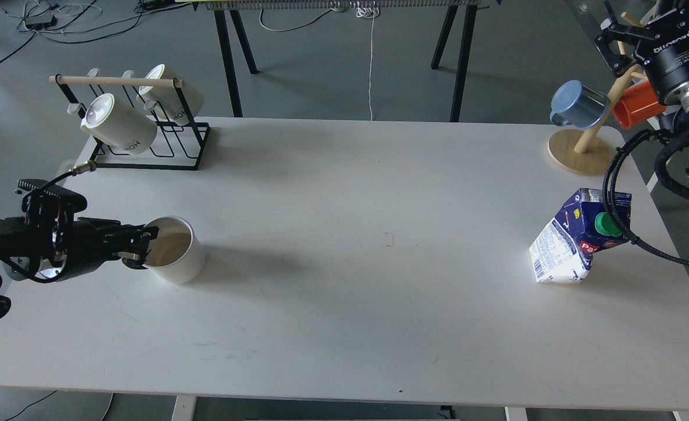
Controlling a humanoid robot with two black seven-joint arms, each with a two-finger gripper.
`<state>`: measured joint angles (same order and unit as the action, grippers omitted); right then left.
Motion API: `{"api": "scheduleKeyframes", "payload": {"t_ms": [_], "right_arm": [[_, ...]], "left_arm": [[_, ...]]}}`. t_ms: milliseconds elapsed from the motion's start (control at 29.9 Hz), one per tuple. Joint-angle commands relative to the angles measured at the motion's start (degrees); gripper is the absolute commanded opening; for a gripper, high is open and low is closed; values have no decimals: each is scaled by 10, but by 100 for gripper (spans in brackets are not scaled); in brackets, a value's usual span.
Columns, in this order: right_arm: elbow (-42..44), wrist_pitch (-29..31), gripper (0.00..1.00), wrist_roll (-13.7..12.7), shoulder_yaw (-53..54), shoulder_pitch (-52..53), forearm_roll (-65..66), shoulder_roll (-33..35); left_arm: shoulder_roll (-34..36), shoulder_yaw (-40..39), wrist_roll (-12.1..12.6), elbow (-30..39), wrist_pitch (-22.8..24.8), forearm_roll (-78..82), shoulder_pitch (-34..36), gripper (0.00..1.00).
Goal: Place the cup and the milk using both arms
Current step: 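Grasp the white mug by its rim with the left gripper, then carry the white mug toward the table center and lower it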
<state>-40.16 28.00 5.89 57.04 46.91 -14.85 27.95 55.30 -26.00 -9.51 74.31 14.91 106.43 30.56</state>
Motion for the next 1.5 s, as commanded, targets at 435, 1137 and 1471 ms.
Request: {"api": "scheduleKeyframes", "payload": {"t_ms": [435,1137,1471], "right_arm": [[-4,0,99,0,8,0,0,17],[-6,0,99,15,19,-3,1,40],[-12,0,99,15,19,-18,2,40]], "left_arm": [[-172,1,37,58,131,-1,247,2],[-390,110,82,-36,131,85,237,7],[-390,111,78,-41,131,86,224,12]]}}
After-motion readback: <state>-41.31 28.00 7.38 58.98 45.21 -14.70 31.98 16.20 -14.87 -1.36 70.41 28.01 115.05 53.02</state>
